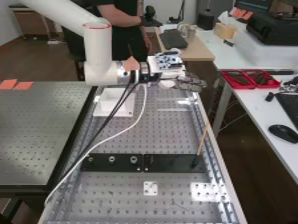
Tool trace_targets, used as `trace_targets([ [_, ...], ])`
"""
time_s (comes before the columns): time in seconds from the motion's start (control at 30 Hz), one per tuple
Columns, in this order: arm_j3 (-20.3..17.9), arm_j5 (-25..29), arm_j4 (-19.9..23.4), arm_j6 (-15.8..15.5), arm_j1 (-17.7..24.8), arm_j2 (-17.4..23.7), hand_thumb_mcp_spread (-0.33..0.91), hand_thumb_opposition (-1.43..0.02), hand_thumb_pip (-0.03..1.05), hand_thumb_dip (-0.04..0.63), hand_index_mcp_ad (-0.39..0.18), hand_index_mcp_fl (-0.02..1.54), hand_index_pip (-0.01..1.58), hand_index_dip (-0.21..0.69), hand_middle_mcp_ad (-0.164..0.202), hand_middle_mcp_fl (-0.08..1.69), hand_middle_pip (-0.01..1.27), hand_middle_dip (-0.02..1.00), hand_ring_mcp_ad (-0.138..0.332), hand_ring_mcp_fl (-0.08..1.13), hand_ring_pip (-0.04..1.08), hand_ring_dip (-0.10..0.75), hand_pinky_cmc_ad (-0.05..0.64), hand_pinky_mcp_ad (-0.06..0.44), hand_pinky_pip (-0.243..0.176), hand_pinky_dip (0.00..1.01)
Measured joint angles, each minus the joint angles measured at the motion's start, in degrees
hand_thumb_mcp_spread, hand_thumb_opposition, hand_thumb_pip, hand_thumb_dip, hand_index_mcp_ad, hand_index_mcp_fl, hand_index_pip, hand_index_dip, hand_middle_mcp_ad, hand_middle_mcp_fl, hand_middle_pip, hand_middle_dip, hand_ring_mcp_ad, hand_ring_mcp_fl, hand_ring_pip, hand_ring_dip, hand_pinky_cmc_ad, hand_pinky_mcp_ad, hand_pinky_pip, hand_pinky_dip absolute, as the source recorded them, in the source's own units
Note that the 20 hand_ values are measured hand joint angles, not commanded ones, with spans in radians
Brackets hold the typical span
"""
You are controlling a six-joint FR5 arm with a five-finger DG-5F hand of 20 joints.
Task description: Grab the drill bit and place it in the clear container
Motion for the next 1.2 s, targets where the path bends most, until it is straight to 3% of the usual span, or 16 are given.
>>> trace_targets([
  [0.6,0.4,-0.5,-1.5,0.1,-0.2,-0.2,0.64,-0.98,0.43,0.269,-0.141,0.77,1.12,0.175,0.068,0.3,0.14,0.17,0.176,0.05,0.1,0.007,0.302,0.164,-0.093,0.18],
  [0.77,0.8,-0.9,-2.6,0.0,-0.1,-0.4,0.51,-0.9,0.5,0.269,-0.14,0.4,0.77,0.131,0.065,0.22,0.13,0.17,0.183,0.04,0.1,0.007,0.297,0.164,-0.089,0.18],
  [0.97,0.4,-0.7,-2.1,0.1,-0.2,-0.2,0.46,-0.87,0.56,0.269,-0.14,0.27,0.67,0.108,0.065,0.16,0.13,0.17,0.194,0.03,0.1,0.007,0.295,0.164,-0.093,0.18],
  [1.2,-0.6,-0.5,-1.8,-0.1,-0.6,0.6,0.44,-0.85,0.6,0.269,-0.14,0.25,0.64,0.112,0.065,0.17,0.13,0.17,0.19,0.01,0.09,0.007,0.284,0.164,-0.093,0.18],
])
